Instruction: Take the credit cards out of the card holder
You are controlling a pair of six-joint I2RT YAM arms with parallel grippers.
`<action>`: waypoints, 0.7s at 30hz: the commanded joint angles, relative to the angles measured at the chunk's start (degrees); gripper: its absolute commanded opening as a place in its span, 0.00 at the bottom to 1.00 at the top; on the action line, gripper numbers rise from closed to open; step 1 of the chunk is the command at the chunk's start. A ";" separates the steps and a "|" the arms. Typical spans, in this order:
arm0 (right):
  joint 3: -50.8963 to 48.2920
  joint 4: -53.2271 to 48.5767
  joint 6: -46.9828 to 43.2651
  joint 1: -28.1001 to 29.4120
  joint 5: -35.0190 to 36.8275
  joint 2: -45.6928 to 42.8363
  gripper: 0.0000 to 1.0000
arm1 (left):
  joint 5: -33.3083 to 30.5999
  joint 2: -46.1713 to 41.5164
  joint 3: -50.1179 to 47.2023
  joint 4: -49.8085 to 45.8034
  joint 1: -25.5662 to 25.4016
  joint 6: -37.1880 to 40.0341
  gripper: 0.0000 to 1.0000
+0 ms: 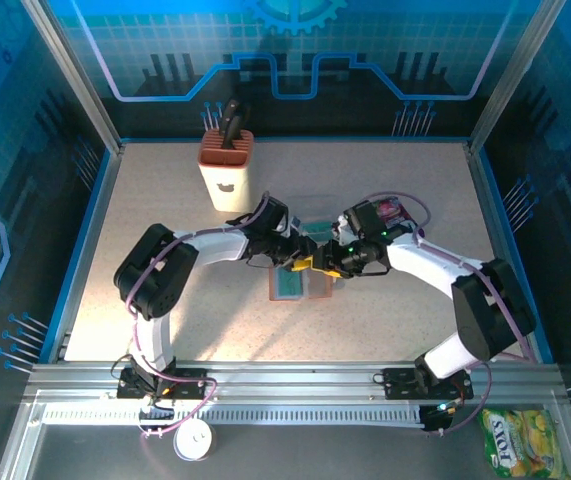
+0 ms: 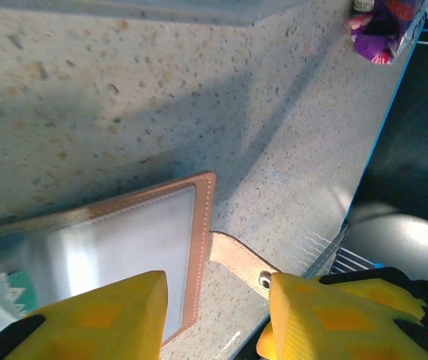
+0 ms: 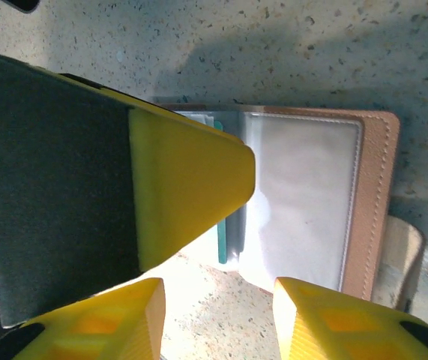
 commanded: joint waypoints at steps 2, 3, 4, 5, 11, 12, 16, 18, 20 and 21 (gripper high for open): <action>3.02 0.98 -0.05 0.69 -2.59 2.96 0.43 | -0.55 -4.10 -2.45 -3.03 1.39 1.34 0.40; 3.38 1.05 -0.16 0.90 -2.71 3.53 0.43 | -0.72 -4.62 -3.04 -3.08 1.72 1.38 0.39; 4.05 1.05 -0.22 1.14 -2.99 4.43 0.43 | -0.97 -5.47 -4.00 -2.93 2.11 1.40 0.39; 4.63 1.13 -0.39 1.42 -3.15 5.26 0.43 | -1.18 -6.24 -4.83 -2.84 2.56 1.39 0.38; 8.08 1.17 -0.84 2.71 -4.09 10.19 0.43 | -2.23 -11.08 -10.49 -2.11 4.71 1.35 0.37; 8.51 1.22 -0.85 2.98 -4.20 10.81 0.43 | -2.45 -11.73 -11.39 -1.90 5.03 1.27 0.37; 10.20 1.69 -0.63 4.14 -4.71 13.81 0.42 | -2.93 -14.80 -14.99 -1.37 6.18 0.76 0.36; 11.00 1.99 -0.41 4.71 -5.15 15.01 0.42 | -3.27 -16.37 -16.44 -1.54 6.54 0.82 0.36; 11.68 1.99 -0.54 5.29 -5.16 16.01 0.42 | -3.78 -17.64 -17.91 -1.47 6.89 0.70 0.34; 11.86 1.88 -0.66 5.39 -5.05 16.29 0.42 | -3.78 -17.79 -18.32 -1.30 7.11 0.65 0.34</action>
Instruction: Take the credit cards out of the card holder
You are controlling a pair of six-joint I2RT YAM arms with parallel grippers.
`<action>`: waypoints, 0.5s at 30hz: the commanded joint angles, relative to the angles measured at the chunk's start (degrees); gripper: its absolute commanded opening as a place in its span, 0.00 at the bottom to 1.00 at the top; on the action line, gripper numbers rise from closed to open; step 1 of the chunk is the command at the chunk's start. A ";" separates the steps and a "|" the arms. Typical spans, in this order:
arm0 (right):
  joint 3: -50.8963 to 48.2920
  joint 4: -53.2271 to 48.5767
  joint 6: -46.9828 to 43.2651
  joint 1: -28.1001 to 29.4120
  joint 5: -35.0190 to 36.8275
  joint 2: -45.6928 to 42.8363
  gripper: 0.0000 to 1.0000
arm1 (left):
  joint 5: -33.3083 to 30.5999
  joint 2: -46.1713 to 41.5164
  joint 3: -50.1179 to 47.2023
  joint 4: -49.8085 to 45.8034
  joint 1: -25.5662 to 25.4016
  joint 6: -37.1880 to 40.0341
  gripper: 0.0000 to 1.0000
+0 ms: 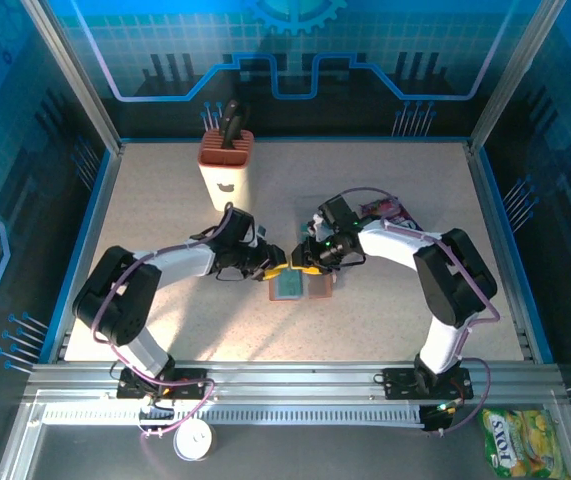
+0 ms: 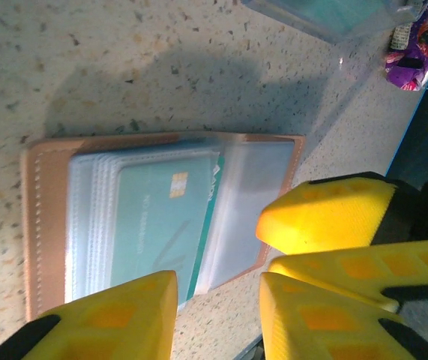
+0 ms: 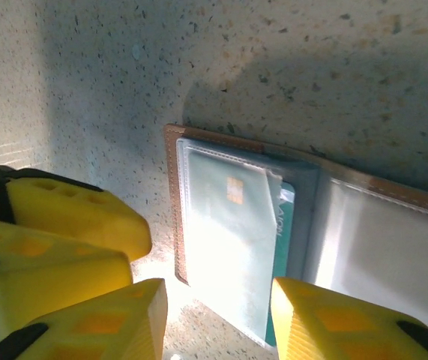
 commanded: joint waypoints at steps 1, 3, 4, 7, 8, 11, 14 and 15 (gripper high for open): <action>1.90 -0.20 -0.58 0.99 -0.78 1.57 0.42 | -0.52 -2.19 -1.87 -0.04 0.79 0.45 0.33; 1.80 -0.40 -0.86 0.95 -0.08 1.63 0.42 | -0.11 -1.60 -1.73 0.33 0.91 0.48 0.32; 1.65 -0.24 -0.96 0.92 0.12 1.64 0.42 | 0.11 -1.20 -1.47 0.30 0.96 0.68 0.32; 1.38 -0.06 -0.75 1.03 -0.11 1.96 0.41 | 0.18 -0.49 -1.34 0.39 0.99 0.85 0.28; 1.14 0.21 -0.56 1.27 -0.12 1.78 0.40 | 0.18 -0.30 -1.54 0.68 0.91 0.70 0.26; 0.36 1.31 -0.14 1.49 -0.20 1.50 0.38 | 0.35 0.44 -2.10 1.11 0.94 0.45 0.21; 0.51 1.47 -0.12 1.57 -0.40 2.02 0.37 | 0.87 1.05 -1.98 1.40 0.90 0.54 0.17; 0.42 1.60 -0.10 1.58 -0.49 2.17 0.37 | 0.95 1.21 -1.92 1.27 0.91 0.58 0.16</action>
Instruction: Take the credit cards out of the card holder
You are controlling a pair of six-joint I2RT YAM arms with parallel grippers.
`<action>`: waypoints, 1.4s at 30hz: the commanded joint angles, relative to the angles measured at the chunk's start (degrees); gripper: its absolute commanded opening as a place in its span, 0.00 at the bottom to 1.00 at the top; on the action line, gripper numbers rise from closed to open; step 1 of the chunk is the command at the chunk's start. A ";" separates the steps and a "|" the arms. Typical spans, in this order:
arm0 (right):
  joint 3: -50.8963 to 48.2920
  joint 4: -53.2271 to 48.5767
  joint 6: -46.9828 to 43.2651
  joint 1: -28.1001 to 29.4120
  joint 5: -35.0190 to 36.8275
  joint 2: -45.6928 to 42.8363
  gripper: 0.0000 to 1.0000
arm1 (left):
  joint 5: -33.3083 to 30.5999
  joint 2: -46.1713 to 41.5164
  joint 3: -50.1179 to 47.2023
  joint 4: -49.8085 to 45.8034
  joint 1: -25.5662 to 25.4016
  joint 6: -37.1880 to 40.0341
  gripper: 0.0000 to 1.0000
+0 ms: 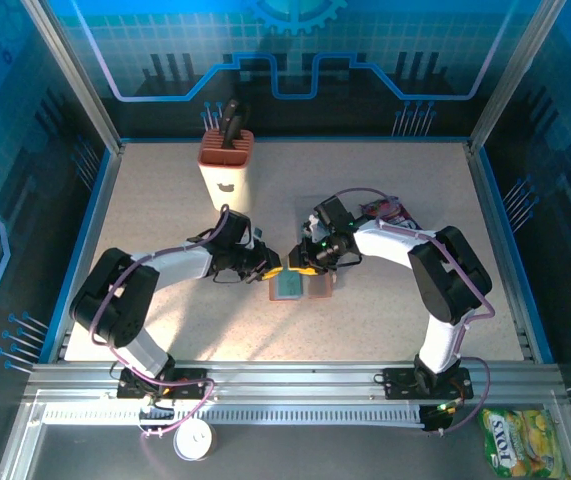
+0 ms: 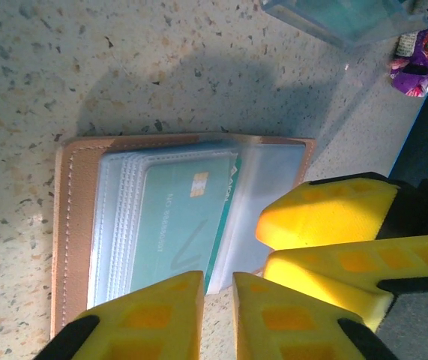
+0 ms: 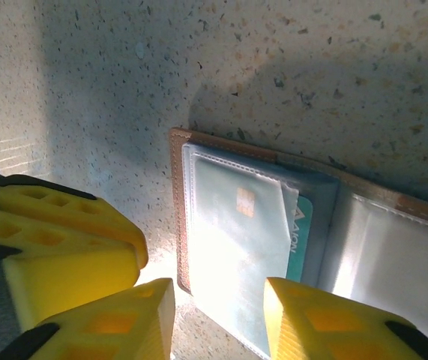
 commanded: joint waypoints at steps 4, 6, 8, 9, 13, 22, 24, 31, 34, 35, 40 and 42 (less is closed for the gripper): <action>-0.99 1.59 0.49 1.13 -0.34 0.82 0.36 | 1.88 1.89 -0.88 -0.03 0.27 1.16 0.12; -1.62 2.25 0.78 1.20 -0.42 1.00 0.36 | 2.26 2.15 -1.56 0.79 0.23 0.94 0.11; -2.07 2.57 0.93 1.23 -0.41 1.11 0.36 | 2.61 2.48 -1.86 1.07 0.23 0.91 0.10; -2.32 2.74 0.98 1.24 -0.47 1.02 0.35 | 2.78 2.59 -2.00 1.15 0.23 0.93 0.10; -3.17 3.28 1.15 1.43 -0.47 0.87 0.35 | 3.85 3.73 -1.10 1.11 -0.11 1.90 0.10; -3.72 4.37 1.77 2.11 -0.58 1.47 0.35 | 1.58 4.60 -1.26 -2.54 -0.21 3.81 0.10; -3.79 4.37 1.72 2.22 -0.60 1.66 0.35 | 1.54 5.22 -1.30 -2.58 -0.21 3.66 0.10; -4.39 3.95 1.41 2.19 0.10 1.69 0.35 | 0.58 5.41 -1.11 -4.04 -0.20 4.19 0.10; -4.61 3.80 1.28 2.20 0.55 1.74 0.35 | 0.17 5.82 -0.90 -4.97 -0.21 4.61 0.10; -4.68 3.89 1.24 2.20 0.63 1.75 0.35 | 0.15 5.90 -0.91 -4.94 -0.21 4.56 0.10; -4.84 2.63 0.33 2.20 1.78 2.08 0.35 | 0.07 5.95 -0.93 -5.19 -0.19 4.70 0.10; -4.61 1.97 -0.03 2.25 2.61 1.72 0.35 | 0.08 5.87 -0.76 -5.38 -0.21 4.80 0.10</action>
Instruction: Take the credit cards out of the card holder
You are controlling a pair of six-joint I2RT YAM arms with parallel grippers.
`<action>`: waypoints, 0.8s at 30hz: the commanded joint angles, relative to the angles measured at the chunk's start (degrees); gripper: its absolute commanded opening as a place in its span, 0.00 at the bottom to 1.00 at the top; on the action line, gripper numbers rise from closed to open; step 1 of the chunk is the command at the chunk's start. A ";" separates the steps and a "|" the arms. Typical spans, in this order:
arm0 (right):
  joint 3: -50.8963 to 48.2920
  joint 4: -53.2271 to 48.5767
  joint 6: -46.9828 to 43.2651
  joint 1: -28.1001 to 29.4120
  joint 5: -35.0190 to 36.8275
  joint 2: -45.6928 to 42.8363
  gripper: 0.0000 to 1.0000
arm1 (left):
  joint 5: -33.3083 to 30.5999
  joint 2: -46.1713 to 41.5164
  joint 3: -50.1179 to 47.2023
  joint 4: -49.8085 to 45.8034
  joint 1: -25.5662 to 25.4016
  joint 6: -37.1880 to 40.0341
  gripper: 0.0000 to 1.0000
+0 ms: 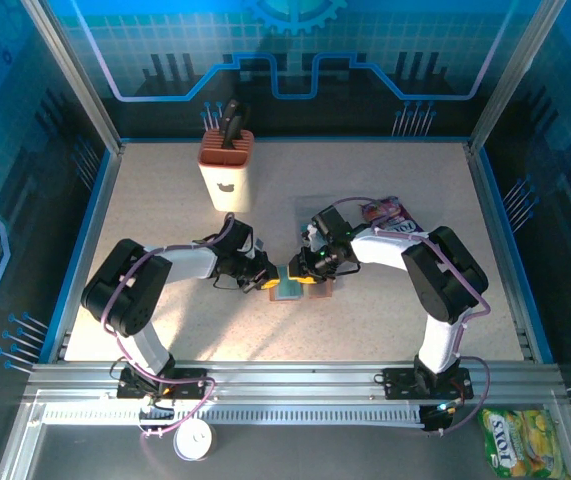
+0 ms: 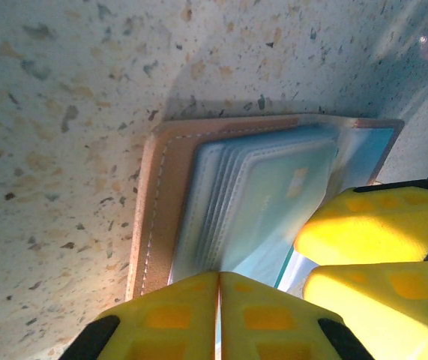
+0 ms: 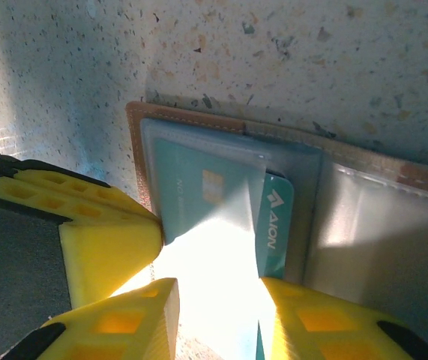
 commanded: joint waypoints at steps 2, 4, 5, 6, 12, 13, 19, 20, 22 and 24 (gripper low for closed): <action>-0.50 -2.47 -1.33 0.61 2.81 0.14 0.35 | -1.43 1.17 0.58 -4.29 -0.19 1.72 0.10; -0.32 -2.85 -1.60 0.52 3.06 -0.45 0.35 | -1.41 1.27 0.89 -4.46 -0.18 1.76 0.10; -0.23 -3.16 -1.71 0.52 3.29 -0.72 0.35 | -1.39 1.26 1.11 -4.54 -0.14 1.80 0.10; -0.10 -3.48 -1.84 0.51 3.37 -1.02 0.35 | -1.50 1.28 1.30 -4.63 -0.19 1.88 0.10; 0.21 -4.45 -2.07 0.13 4.00 -2.42 0.35 | -2.36 0.92 2.34 -6.25 -0.19 2.81 0.10; 0.30 -4.59 -2.03 0.08 3.99 -2.55 0.35 | -2.57 0.93 2.54 -6.74 -0.19 3.05 0.10; 0.52 -5.23 -2.07 -0.10 3.90 -3.56 0.36 | -2.40 0.95 3.67 -7.62 -0.13 3.57 0.11; 0.58 -5.39 -2.11 -0.13 3.82 -3.83 0.36 | -2.56 0.83 3.85 -7.80 -0.14 3.57 0.11; 0.56 -5.38 -2.27 -0.19 3.95 -4.58 0.36 | -2.65 0.48 4.00 -7.93 -0.19 3.57 0.11; 0.40 -5.47 -2.38 -0.31 4.42 -5.13 0.36 | -2.56 0.11 4.09 -7.95 -0.19 3.35 0.11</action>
